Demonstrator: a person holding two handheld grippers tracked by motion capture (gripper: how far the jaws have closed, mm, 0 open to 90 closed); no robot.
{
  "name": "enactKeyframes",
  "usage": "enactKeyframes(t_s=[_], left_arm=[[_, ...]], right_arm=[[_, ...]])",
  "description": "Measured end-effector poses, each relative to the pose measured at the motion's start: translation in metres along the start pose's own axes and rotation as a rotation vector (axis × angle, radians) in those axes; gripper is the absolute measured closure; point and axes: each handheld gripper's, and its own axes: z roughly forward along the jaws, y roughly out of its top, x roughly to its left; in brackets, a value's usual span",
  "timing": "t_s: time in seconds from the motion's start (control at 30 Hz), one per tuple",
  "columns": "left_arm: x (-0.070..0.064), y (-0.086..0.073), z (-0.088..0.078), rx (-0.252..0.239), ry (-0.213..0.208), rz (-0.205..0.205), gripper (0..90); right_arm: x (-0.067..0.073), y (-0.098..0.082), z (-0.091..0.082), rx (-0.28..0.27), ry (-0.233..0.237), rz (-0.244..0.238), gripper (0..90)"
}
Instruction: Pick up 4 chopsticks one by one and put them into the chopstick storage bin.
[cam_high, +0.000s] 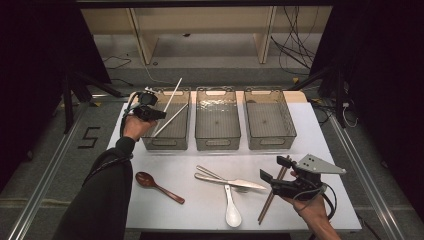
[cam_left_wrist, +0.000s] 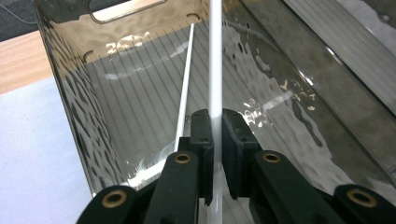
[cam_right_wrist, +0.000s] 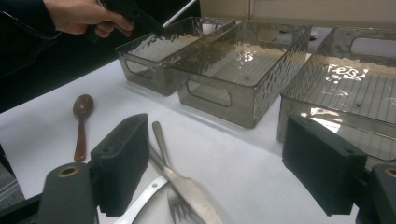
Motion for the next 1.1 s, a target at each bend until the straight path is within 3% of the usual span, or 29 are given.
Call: enactKeyframes(t_s=[0.5,0.8,0.93,1.03,1.1], left_arm=[[0.002,-0.007,0.010,0.045,0.020,-0.019,82.3],[0.006,-0.011,0.009,0.044,0.013,-0.046,78.8],[0.005,-0.014,0.003,0.031,-0.020,-0.052,71.3],[-0.001,-0.016,-0.004,0.038,-0.055,-0.063,60.7],[-0.007,-0.019,-0.010,0.035,-0.079,-0.048,52.5]], right_arm=[[0.000,0.000,0.000,0.000,0.000,0.003,24.2],[0.000,0.000,0.000,0.000,0.000,0.004,24.2],[0.000,0.000,0.000,0.000,-0.001,0.004,24.2],[0.000,0.000,0.000,0.001,-0.001,0.003,24.2],[0.000,0.000,0.000,0.001,-0.003,0.002,24.2]])
